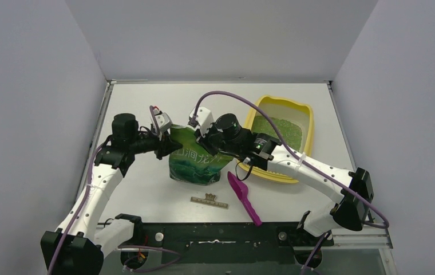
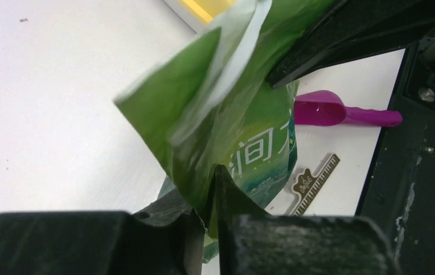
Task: Fill the litter box with clean litter
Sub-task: Open the cat litter bag at the center of the board.
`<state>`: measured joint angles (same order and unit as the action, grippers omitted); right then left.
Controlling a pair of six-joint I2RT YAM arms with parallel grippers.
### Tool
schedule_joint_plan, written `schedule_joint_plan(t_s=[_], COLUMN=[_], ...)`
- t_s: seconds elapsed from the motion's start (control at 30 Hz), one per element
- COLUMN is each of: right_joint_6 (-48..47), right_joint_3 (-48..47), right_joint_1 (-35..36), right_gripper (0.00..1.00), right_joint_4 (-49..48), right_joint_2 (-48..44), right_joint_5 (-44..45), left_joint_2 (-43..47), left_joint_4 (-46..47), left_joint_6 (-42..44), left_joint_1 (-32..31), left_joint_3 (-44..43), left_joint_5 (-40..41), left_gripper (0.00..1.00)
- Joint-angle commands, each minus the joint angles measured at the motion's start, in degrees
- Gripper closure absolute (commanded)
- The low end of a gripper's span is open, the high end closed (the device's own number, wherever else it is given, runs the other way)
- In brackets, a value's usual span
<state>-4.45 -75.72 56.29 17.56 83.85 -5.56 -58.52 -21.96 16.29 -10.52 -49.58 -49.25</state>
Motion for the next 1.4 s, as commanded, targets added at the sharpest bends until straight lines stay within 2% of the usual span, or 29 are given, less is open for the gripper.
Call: schedule_joint_plan(t_s=[0.0,0.07,0.1,0.13,0.2,0.3,0.4,0.53,0.77,0.93,1.37], right_joint_6=[1.9,3.4,4.2,5.2,9.1,14.0,14.4,10.9,6.0,4.9,-2.5], right_joint_3=[-5.6,-6.8,-7.5,-8.0,-7.9,-5.2,-1.4,-1.7,-2.8,-2.3,-3.0], right_joint_1=[-1.1,-2.2,-3.1,-4.1,-7.6,-13.3,-17.1,-20.7,-21.9,-21.5,-17.6], right_gripper=[1.00,1.00,0.97,0.91,0.68,0.53,0.43,0.36,0.32,0.35,0.44], right_joint_4=[-9.9,-8.3,-7.2,-6.4,-5.9,-6.2,-5.1,2.6,11.1,11.8,14.8], right_joint_2=[-4.3,-4.2,-4.3,-4.5,-5.4,-8.5,-11.6,-12.2,-9.6,-6.8,-0.1], right_joint_5=[-2.0,-8.2,-11.4,-13.9,-17.6,-18.8,-18.4,-20.5,-26.1,-30.9,-32.5], left_joint_2=[-0.7,-0.8,-0.7,-0.2,1.4,4.2,4.9,4.6,5.1,5.2,5.6], left_joint_4=[-0.6,-0.8,-0.7,-0.5,1.2,4.7,6.0,6.3,6.3,5.6,4.6], left_joint_6=[2.7,3.0,3.4,4.0,4.1,3.4,3.3,3.0,3.1,3.5,4.2], left_joint_1=[-1.0,-1.0,-1.0,-1.0,-1.0,-1.0,-1.2,-1.3,-2.1,-2.6,-2.9], left_joint_3=[-0.8,-0.9,-0.8,-0.7,0.6,3.2,4.0,4.0,4.3,4.4,4.2], left_joint_5=[3.4,6.8,7.9,8.4,8.5,8.0,7.2,6.3,6.5,7.2,5.8], left_gripper=[1.00,1.00,1.00,1.00,1.00,1.00,1.00,1.00,1.00,1.00,1.00])
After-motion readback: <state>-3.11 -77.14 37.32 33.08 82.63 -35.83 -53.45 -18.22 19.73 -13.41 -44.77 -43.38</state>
